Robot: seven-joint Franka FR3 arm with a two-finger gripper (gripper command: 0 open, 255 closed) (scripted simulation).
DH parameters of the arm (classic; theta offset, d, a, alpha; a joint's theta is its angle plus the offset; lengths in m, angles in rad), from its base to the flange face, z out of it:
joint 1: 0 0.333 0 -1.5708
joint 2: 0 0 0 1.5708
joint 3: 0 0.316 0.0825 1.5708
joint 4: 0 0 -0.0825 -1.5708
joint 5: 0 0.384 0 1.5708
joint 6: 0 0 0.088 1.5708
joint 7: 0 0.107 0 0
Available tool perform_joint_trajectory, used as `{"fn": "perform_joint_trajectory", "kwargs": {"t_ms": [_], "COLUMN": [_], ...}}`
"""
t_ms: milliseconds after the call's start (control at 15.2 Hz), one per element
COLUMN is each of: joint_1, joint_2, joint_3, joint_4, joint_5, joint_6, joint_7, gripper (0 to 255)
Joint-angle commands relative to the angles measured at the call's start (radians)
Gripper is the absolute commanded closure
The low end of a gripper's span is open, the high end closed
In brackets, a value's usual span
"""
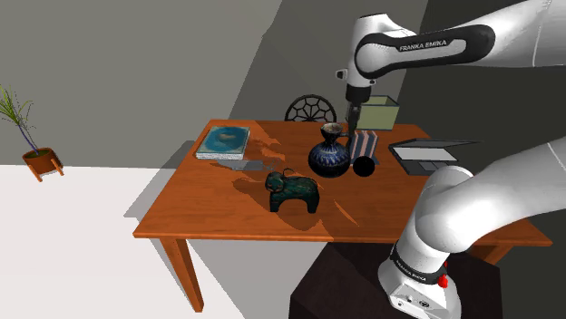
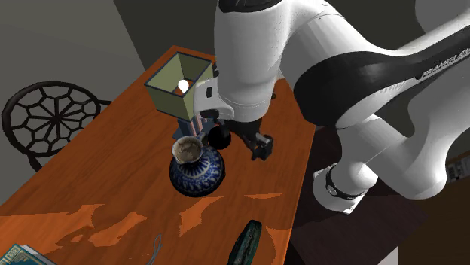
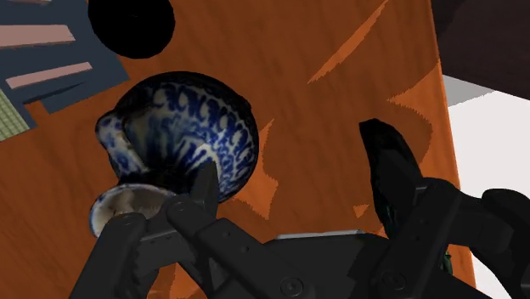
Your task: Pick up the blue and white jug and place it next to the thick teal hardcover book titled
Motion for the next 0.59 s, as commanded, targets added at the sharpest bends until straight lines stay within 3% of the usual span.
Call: {"fn": "perform_joint_trajectory", "kwargs": {"t_ms": [0, 264, 528], "joint_1": [0.006, 0.045, 0.108], "joint_2": [0.042, 0.156, 0.303], "joint_3": [-0.070, -0.202, -0.341], "joint_4": [0.011, 0.065, 0.146], "joint_5": [-0.021, -0.021, 0.036], "joint_6": [0.053, 0.149, 0.239], "joint_7": [-0.101, -0.286, -0.494], "gripper": [0, 0, 0]}}
